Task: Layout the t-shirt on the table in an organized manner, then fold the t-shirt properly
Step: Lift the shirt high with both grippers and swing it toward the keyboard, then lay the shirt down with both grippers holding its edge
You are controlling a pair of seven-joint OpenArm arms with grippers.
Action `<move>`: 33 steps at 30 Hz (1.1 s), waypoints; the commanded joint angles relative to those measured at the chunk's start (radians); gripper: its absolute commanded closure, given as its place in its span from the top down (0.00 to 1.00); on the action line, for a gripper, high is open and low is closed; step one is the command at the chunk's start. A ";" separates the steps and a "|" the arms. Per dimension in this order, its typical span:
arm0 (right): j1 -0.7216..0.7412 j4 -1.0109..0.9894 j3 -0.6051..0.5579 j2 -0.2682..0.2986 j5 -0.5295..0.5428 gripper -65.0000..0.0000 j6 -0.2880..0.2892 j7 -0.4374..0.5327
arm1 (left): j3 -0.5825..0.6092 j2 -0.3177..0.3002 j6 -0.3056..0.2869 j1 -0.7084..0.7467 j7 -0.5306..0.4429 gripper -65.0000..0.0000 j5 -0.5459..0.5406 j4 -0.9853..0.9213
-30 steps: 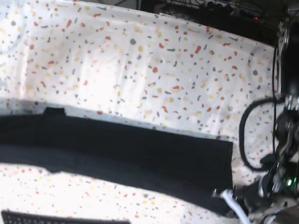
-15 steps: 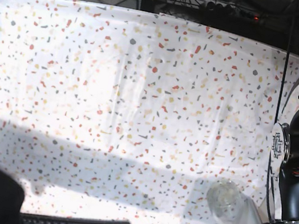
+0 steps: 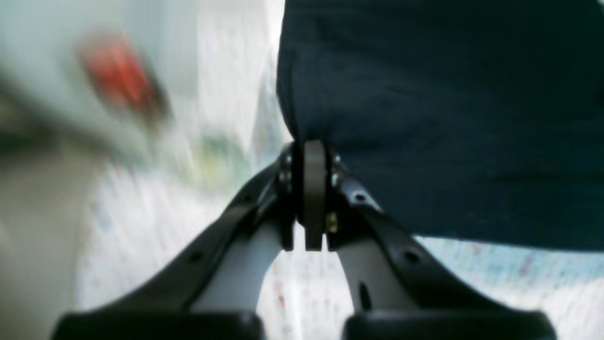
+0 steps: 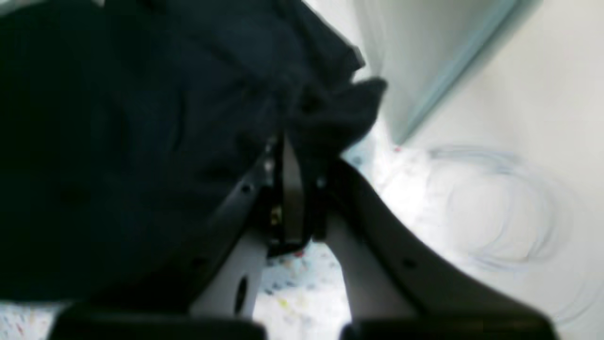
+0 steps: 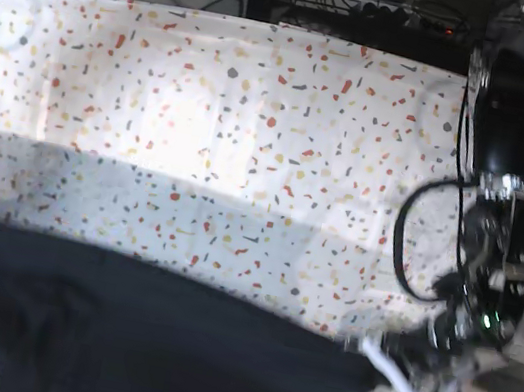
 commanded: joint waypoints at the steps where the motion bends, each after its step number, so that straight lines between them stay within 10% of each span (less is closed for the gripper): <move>1: -0.032 -0.009 0.001 -0.003 0.014 0.00 0.011 0.025 | -0.004 0.005 -0.003 0.032 -0.059 0.00 0.003 0.002; 11: -0.399 -0.115 -0.007 -0.121 0.015 0.00 0.016 0.237 | -0.099 0.008 -0.003 0.388 -0.291 0.00 0.008 -0.087; 33: -0.718 0.066 0.002 -0.154 0.019 0.00 0.017 0.288 | -0.267 -0.060 -0.008 0.703 -0.315 0.00 0.000 -0.023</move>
